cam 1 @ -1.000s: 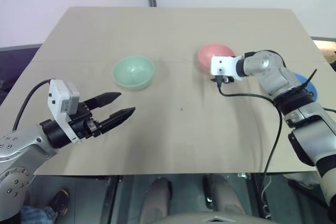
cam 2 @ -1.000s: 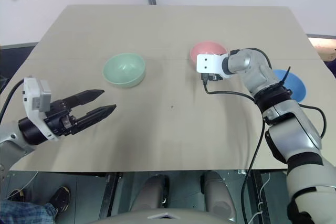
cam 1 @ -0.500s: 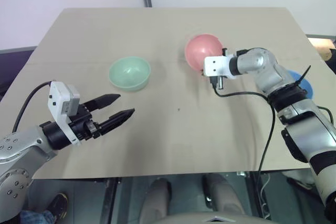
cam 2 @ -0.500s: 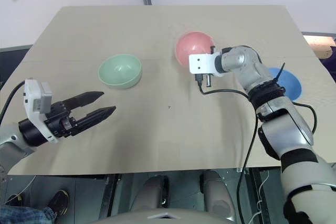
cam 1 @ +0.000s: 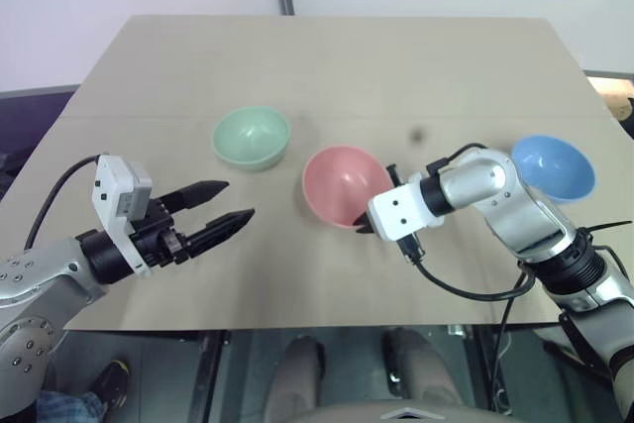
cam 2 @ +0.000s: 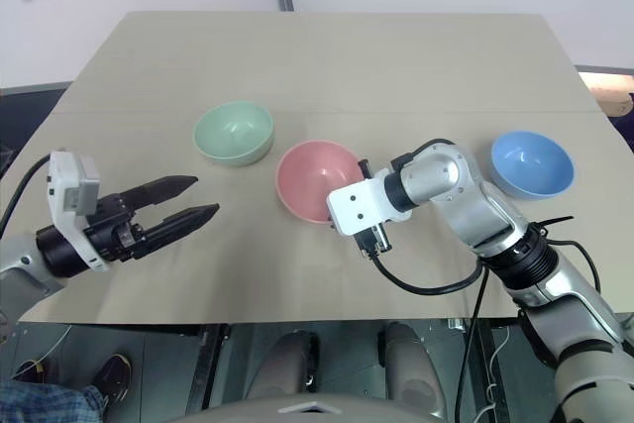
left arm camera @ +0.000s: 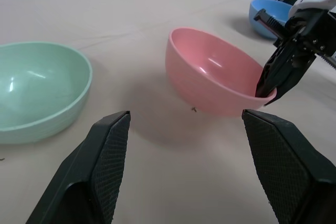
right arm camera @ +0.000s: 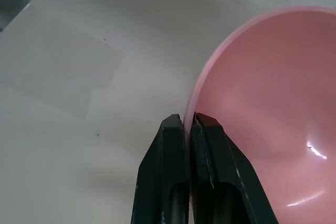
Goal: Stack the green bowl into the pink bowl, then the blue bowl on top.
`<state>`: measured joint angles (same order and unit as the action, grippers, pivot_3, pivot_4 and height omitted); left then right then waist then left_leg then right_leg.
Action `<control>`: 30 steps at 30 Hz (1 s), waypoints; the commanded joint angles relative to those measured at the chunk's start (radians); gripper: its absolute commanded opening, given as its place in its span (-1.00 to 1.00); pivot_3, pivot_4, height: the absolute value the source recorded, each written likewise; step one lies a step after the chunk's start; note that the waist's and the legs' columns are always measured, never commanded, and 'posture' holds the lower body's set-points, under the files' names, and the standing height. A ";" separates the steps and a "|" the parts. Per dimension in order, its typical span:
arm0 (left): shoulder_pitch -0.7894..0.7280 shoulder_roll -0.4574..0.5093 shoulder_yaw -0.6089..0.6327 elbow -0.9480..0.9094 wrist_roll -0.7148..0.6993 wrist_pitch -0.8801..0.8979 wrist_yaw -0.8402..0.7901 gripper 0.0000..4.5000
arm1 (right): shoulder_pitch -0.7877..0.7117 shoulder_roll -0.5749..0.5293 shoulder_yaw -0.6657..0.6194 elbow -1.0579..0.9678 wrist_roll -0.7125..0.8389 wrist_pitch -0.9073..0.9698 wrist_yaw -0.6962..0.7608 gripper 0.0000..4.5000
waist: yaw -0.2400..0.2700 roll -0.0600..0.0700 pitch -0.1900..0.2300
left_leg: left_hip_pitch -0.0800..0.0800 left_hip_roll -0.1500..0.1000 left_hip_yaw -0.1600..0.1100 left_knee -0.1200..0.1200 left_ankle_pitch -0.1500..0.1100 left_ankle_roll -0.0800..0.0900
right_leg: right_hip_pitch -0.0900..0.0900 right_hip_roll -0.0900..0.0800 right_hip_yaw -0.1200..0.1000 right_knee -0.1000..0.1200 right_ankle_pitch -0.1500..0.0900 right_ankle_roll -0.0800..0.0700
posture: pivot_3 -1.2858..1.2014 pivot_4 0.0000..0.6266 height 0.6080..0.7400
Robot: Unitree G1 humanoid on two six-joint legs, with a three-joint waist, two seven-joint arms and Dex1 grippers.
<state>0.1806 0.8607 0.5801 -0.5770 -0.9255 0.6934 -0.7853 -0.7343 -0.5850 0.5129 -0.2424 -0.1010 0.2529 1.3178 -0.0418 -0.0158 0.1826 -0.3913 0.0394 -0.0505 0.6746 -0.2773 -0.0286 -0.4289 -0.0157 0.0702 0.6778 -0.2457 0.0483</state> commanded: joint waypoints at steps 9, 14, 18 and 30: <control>0.007 0.013 0.033 -0.023 -0.009 0.005 -0.009 0.60 | -0.048 0.027 -0.086 -0.037 0.103 0.126 -0.020 0.35 | 0.002 0.000 0.000 | 0.000 0.000 0.000 0.000 0.000 0.000 | 0.000 0.000 0.000 0.000 0.000 0.000 | 0.03 -0.52 1.00; 0.015 0.003 0.057 -0.023 -0.002 0.000 0.004 0.60 | -0.050 0.009 -0.259 -0.068 0.365 0.387 0.012 0.35 | 0.002 0.000 0.000 | -0.001 0.000 0.000 0.000 0.000 0.000 | 0.000 0.000 0.000 -0.001 0.000 0.000 | 0.03 -0.52 1.00; 0.010 -0.008 0.053 -0.014 0.020 -0.005 0.034 0.60 | -0.019 -0.009 -0.402 -0.085 0.495 0.561 -0.073 0.35 | 0.001 0.000 0.000 | -0.001 0.000 0.000 0.000 0.000 0.000 | 0.000 0.000 0.000 0.000 0.000 0.000 | 0.03 -0.52 1.00; -0.151 0.041 -0.207 0.164 0.364 -0.180 0.040 0.60 | 0.183 -0.038 -0.700 -0.023 0.628 0.655 -0.349 0.35 | 0.003 0.000 0.000 | -0.001 -0.001 0.001 0.000 0.000 0.000 | 0.000 0.000 0.001 -0.001 0.000 0.000 | 0.03 -0.52 1.00</control>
<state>0.0512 0.8857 0.3886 -0.4222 -0.6093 0.5580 -0.7380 -0.5482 -0.6115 -0.1506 -0.2485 0.5139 0.9314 0.9883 -0.0391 -0.0158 0.1827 -0.3928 0.0388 -0.0492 0.6740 -0.2774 -0.0285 -0.4295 -0.0157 0.0712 0.6767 -0.2457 0.0483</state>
